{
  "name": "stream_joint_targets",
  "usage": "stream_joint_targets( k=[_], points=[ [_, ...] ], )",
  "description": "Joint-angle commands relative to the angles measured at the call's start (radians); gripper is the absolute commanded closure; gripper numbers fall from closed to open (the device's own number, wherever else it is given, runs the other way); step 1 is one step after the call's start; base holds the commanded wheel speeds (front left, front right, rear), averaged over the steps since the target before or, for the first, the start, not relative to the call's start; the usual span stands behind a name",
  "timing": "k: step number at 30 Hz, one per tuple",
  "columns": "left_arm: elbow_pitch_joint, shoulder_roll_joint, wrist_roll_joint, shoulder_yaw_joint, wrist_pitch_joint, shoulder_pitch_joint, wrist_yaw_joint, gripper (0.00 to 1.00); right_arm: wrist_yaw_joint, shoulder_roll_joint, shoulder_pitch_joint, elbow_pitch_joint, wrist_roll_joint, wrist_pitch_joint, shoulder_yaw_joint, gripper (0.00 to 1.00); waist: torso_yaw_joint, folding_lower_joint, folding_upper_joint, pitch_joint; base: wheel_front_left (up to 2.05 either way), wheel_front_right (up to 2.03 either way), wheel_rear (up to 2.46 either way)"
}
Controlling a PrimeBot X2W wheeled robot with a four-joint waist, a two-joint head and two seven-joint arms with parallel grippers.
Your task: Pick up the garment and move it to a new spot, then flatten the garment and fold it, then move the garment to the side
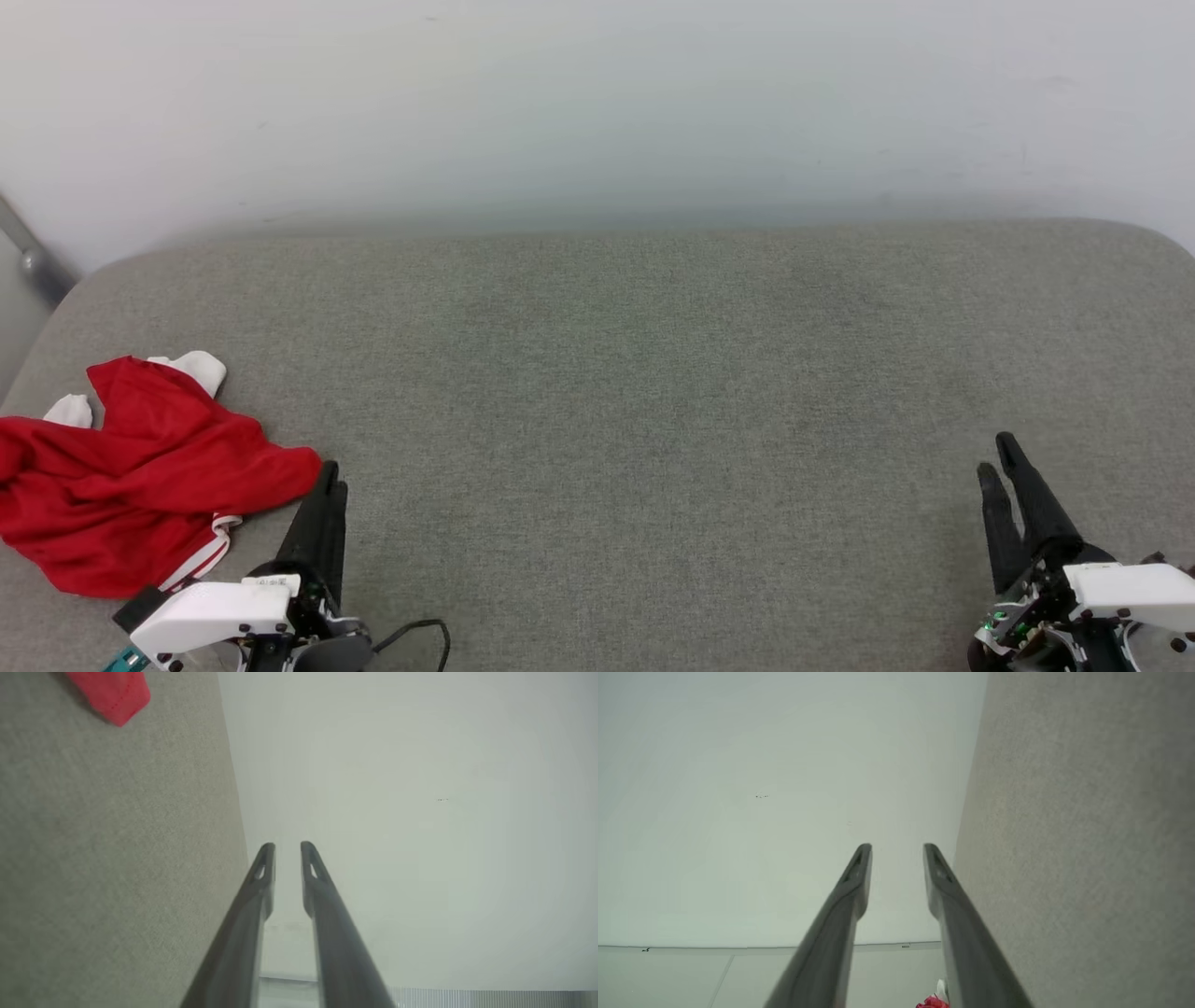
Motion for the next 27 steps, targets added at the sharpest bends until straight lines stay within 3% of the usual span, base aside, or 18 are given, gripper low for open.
stream_joint_targets(
  k=[1, 15, 27],
  points=[
    [-0.016, 0.002, 0.001, -0.004, -0.004, -0.017, 0.0, 0.0, 0.0, 0.0, -0.016, -0.016, -0.002, -0.004, 0.002, 0.0, 0.0, 0.0, 0.0, 0.0, 0.0, 0.0, 0.0],
    [-0.081, 0.004, 0.055, -0.076, -0.075, -0.031, 0.0, 0.0, 0.0, -0.014, -0.017, -0.067, -0.09, -0.076, 0.049, 0.0, -0.001, 0.0, 0.0, 0.0, 0.0, 0.0, 0.0],
    [-0.119, 0.007, 0.303, -0.114, -0.126, -0.031, 0.0, 0.0, 0.0, -0.02, -0.022, -0.102, -0.36, -0.127, 0.067, 0.0, 0.0, 0.0, 0.0, -0.002, 0.0, 0.0, 0.0]
  ],
)
